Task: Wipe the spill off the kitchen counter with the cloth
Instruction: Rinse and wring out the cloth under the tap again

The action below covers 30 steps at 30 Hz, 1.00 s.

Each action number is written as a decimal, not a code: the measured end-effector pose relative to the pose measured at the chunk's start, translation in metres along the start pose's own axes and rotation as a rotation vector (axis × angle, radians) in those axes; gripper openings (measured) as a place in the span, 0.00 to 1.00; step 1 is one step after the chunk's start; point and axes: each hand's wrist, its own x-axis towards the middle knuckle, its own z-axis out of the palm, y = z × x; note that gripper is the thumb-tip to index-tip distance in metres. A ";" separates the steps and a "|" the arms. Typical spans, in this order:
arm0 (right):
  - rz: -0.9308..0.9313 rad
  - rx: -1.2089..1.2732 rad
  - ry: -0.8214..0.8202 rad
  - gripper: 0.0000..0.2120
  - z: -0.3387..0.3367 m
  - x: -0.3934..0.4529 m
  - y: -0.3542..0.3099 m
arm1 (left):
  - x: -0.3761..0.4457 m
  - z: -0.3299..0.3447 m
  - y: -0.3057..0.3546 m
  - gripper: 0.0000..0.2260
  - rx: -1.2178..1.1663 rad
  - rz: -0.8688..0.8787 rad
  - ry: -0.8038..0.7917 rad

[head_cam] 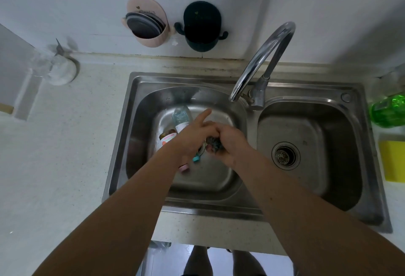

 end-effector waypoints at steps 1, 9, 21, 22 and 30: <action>-0.031 -0.061 -0.034 0.09 0.004 -0.001 0.001 | -0.005 0.001 0.004 0.15 -0.239 -0.084 0.022; -0.037 -0.163 -0.031 0.06 0.016 -0.008 -0.001 | 0.010 -0.027 -0.009 0.22 -0.458 -0.142 0.423; 0.030 -0.287 0.115 0.28 0.028 0.009 0.014 | 0.012 -0.044 -0.023 0.20 -0.313 -0.096 0.407; 0.013 -0.285 0.138 0.26 0.031 0.011 0.015 | 0.011 -0.042 -0.023 0.20 -0.291 -0.097 0.407; -0.018 -0.348 0.257 0.13 0.048 0.026 0.034 | 0.004 -0.037 -0.027 0.18 -0.270 -0.219 0.403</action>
